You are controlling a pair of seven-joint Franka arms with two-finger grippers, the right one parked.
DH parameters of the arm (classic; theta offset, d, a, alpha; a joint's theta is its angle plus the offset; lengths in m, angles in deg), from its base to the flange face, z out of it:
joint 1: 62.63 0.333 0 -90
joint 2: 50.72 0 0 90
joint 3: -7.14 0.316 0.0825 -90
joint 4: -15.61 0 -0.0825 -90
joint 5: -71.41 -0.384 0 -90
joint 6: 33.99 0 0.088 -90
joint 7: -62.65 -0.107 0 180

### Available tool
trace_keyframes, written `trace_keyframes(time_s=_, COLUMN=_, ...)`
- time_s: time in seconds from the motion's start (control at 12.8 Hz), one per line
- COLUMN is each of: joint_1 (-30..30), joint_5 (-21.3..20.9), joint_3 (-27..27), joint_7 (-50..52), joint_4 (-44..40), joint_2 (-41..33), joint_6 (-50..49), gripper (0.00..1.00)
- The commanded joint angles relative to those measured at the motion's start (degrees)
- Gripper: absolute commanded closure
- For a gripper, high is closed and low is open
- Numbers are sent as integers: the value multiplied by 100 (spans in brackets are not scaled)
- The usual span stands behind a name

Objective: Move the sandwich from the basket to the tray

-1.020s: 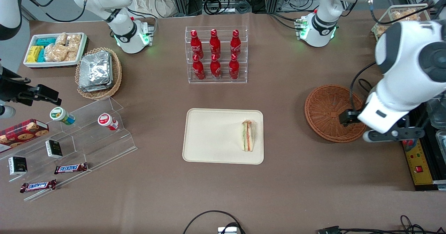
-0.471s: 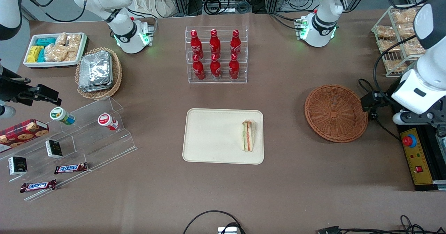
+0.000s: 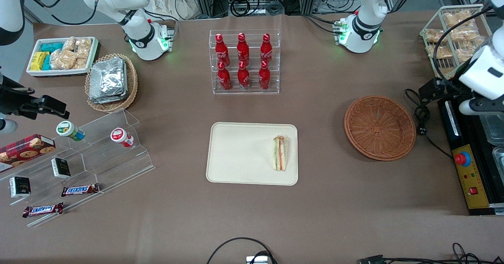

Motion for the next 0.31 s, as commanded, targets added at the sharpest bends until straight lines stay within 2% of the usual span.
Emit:
trace_keyframes(time_s=0.0, joint_1=246, joint_5=221, joint_3=-159, joint_7=-130, joint_4=283, joint_2=-354, joint_6=-76, gripper=0)
trace_keyframes(time_s=0.24, joint_1=307, joint_5=222, joint_3=-264, joint_7=-129, joint_4=327, joint_2=-355, joint_6=-85, gripper=0)
